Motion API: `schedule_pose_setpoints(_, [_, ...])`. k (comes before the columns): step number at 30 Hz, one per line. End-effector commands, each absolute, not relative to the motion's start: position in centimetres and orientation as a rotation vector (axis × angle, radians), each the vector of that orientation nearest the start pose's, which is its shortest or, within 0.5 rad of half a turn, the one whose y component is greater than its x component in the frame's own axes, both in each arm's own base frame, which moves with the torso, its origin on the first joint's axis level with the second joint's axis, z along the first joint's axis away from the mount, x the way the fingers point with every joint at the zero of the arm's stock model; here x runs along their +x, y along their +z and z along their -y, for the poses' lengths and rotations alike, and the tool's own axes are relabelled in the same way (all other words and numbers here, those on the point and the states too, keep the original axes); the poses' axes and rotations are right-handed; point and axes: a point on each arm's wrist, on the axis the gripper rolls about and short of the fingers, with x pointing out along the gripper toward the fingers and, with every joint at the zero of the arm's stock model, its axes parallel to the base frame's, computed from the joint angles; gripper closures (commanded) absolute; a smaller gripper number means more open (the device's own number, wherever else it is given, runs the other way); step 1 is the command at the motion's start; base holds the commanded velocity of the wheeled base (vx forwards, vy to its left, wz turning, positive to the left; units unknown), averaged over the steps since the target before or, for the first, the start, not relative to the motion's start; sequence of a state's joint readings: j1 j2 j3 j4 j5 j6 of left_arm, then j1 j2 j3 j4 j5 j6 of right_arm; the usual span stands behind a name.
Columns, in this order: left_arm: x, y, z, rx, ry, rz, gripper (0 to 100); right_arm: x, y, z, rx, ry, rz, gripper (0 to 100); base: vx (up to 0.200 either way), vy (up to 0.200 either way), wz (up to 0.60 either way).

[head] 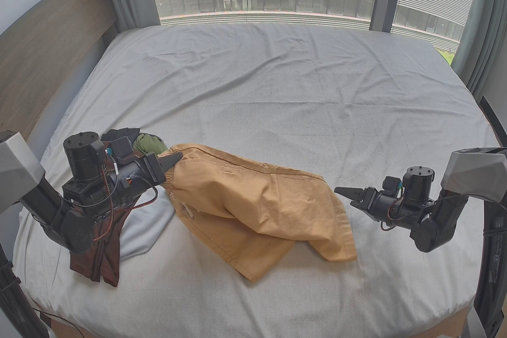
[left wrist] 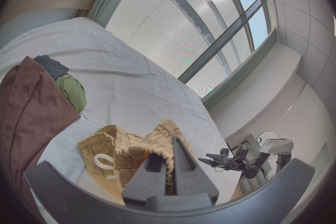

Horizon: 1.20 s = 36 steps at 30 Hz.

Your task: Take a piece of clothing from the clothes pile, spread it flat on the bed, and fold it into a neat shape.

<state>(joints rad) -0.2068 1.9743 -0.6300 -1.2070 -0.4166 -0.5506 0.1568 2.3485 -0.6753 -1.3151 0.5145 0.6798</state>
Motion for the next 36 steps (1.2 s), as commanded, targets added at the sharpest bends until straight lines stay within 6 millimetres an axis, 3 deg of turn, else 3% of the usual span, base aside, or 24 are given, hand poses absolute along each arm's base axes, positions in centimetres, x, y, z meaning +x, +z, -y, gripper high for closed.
schedule_pose_setpoints(1, [32.0, 11.0, 7.8, -0.545, -0.575, -0.303, 100, 38.9, -1.0, -6.3, 0.719, 0.491, -0.569, 0, 0.000, 0.000, 0.00])
schedule_pose_setpoints(9, [32.0, 11.0, 7.8, -0.544, -0.580, -0.294, 100, 41.0, -4.0, -6.9, 0.725, 0.484, -0.612, 0, 0.000, 0.000, 0.00])
schedule_pose_setpoints(17, [32.0, 10.9, 7.9, -0.544, -0.582, -0.293, 100, 40.8, -4.6, -8.0, 0.721, 0.507, -0.628, 0, 0.000, 0.000, 0.00])
schedule_pose_setpoints(18, [32.1, 10.9, 7.9, -0.544, -0.582, -0.292, 100, 40.8, -4.7, -8.1, 0.720, 0.508, -0.628, 100, 0.000, 0.000, 0.00])
schedule_pose_setpoints(23, [32.1, 10.9, 7.8, -0.546, -0.580, -0.292, 100, 39.6, -4.0, -8.8, 0.719, 0.522, -0.646, 100, 0.000, 0.000, 0.00])
schedule_pose_setpoints(28, [32.1, 10.8, 7.8, -0.546, -0.578, -0.294, 100, 38.0, -2.1, -8.9, 0.711, 0.547, -0.605, 100, 0.000, 0.000, 0.00])
schedule_pose_setpoints(36, [31.7, 10.2, 7.8, -0.550, -0.573, -0.328, 100, 33.9, 1.8, -8.1, 0.697, 0.575, -0.545, 100, 0.000, 0.000, 0.00])
